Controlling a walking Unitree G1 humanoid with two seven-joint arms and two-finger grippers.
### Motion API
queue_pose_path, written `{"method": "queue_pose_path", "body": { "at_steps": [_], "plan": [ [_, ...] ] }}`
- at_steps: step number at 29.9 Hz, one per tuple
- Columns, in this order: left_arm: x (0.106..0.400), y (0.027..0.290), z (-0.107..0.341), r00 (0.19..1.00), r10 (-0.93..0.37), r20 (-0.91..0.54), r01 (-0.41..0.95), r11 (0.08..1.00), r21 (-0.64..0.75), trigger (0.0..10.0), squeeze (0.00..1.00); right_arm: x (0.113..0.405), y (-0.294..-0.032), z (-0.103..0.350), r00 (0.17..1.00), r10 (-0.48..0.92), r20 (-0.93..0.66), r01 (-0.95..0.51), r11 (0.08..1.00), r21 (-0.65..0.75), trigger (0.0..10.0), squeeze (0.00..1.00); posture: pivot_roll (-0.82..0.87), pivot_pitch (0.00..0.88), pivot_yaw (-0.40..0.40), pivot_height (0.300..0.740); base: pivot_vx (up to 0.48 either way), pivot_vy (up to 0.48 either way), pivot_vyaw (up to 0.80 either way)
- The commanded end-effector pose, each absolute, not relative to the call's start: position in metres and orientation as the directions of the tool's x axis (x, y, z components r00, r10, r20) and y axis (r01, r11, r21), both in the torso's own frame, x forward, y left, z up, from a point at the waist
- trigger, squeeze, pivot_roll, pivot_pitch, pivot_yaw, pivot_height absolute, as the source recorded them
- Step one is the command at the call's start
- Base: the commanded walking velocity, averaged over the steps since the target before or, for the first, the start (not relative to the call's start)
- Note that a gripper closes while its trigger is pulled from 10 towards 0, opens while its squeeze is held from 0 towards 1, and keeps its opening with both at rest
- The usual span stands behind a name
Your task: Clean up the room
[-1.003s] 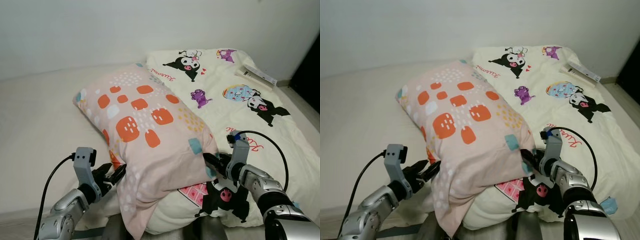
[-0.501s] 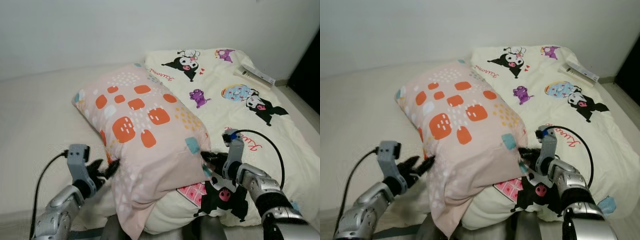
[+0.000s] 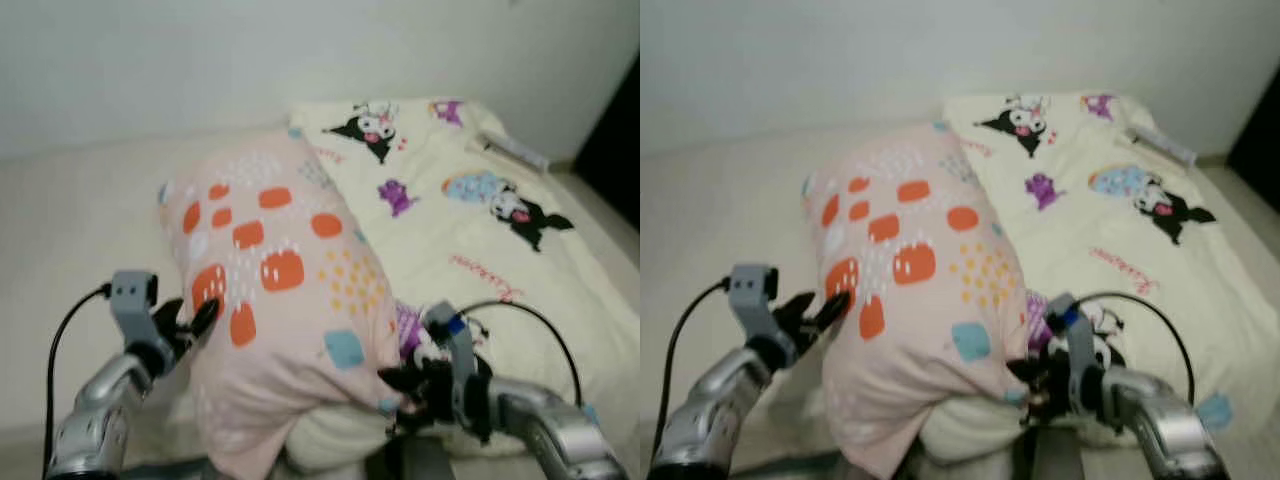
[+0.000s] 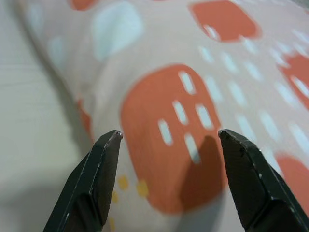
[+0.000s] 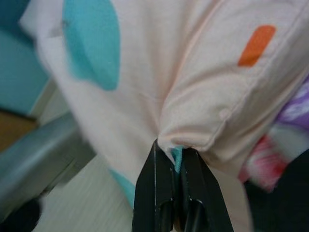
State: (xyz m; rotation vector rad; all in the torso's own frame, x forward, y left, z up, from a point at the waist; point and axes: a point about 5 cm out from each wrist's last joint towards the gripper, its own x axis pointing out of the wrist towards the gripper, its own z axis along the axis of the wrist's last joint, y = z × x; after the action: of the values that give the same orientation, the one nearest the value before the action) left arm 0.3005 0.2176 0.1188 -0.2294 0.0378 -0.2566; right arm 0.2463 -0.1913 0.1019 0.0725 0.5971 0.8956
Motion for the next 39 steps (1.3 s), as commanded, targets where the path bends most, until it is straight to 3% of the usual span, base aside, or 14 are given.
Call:
{"method": "queue_pose_path", "body": {
  "at_steps": [1, 5, 11, 15, 22, 23, 25, 26, 34, 35, 39],
  "plan": [
    [0.297, 0.222, 0.111, 0.970, -0.240, -0.040, 0.226, 0.950, -0.215, 10.0, 0.00, 0.231, -0.180, 0.095, 0.377, 0.799, -0.469, -0.739, 0.564, 0.368, 0.0, 0.00, 0.03, 0.223, 0.047, 0.612, 0.000, 0.000, 0.00],
    [0.296, 0.222, 0.110, 0.968, -0.246, -0.042, 0.232, 0.950, -0.210, 10.0, 0.00, 0.220, -0.189, 0.098, 0.364, 0.786, -0.500, -0.733, 0.572, 0.367, 0.0, 0.00, 0.03, 0.222, 0.047, 0.612, 0.000, 0.000, 0.00],
    [0.295, 0.218, 0.110, 0.964, -0.262, -0.045, 0.248, 0.948, -0.202, 10.0, 0.00, 0.201, -0.224, 0.105, 0.382, 0.712, -0.589, -0.684, 0.646, 0.338, 0.0, 0.00, 0.04, 0.217, 0.057, 0.612, 0.000, 0.000, 0.00],
    [0.296, 0.214, 0.109, 0.960, -0.274, -0.049, 0.260, 0.944, -0.201, 10.0, 0.00, 0.205, -0.247, 0.107, 0.444, 0.634, -0.633, -0.646, 0.716, 0.263, 0.0, 0.00, 0.04, 0.216, 0.062, 0.612, 0.000, 0.000, 0.00],
    [0.296, 0.209, 0.108, 0.955, -0.291, -0.054, 0.275, 0.940, -0.201, 10.0, 0.00, 0.211, -0.257, 0.115, 0.482, 0.582, -0.655, -0.636, 0.747, 0.196, 0.0, 0.00, 0.04, 0.219, 0.068, 0.612, 0.000, 0.000, 0.00],
    [0.296, 0.207, 0.108, 0.954, -0.295, -0.056, 0.278, 0.939, -0.203, 10.0, 0.00, 0.216, -0.261, 0.114, 0.509, 0.540, -0.671, -0.625, 0.767, 0.144, 4.9, 0.16, 0.04, 0.219, 0.066, 0.612, 0.000, 0.000, 0.00],
    [0.296, 0.207, 0.108, 0.954, -0.295, -0.056, 0.278, 0.939, -0.203, 10.0, 0.00, 0.216, -0.261, 0.114, 0.509, 0.540, -0.671, -0.625, 0.767, 0.144, 4.9, 0.16, 0.04, 0.219, 0.066, 0.612, 0.000, 0.000, 0.00],
    [0.296, 0.206, 0.107, 0.953, -0.297, -0.058, 0.279, 0.938, -0.204, 10.0, 0.00, 0.219, -0.263, 0.114, 0.518, 0.527, -0.674, -0.604, 0.783, 0.147, 10.0, 1.00, 0.04, 0.220, 0.065, 0.612, 0.000, 0.000, 0.00],
    [0.296, 0.209, 0.106, 0.956, -0.286, -0.068, 0.267, 0.941, -0.206, 10.0, 0.00, 0.226, -0.270, 0.121, 0.543, 0.509, -0.668, -0.608, 0.787, 0.105, 10.0, 1.00, 0.05, 0.218, 0.062, 0.612, 0.000, 0.000, 0.00],
    [0.296, 0.213, 0.107, 0.958, -0.280, -0.070, 0.261, 0.943, -0.205, 10.0, 0.00, 0.227, -0.276, 0.128, 0.546, 0.517, -0.659, -0.619, 0.779, 0.098, 10.0, 0.00, 0.05, 0.218, 0.062, 0.612, 0.000, 0.000, 0.00],
    [0.298, 0.223, 0.113, 0.962, -0.267, -0.058, 0.250, 0.946, -0.203, 10.0, 0.00, 0.224, -0.294, 0.159, 0.515, 0.599, -0.613, -0.705, 0.703, 0.093, 10.0, 0.00, 0.05, 0.218, 0.058, 0.612, 0.000, 0.000, 0.00]
  ]
}}
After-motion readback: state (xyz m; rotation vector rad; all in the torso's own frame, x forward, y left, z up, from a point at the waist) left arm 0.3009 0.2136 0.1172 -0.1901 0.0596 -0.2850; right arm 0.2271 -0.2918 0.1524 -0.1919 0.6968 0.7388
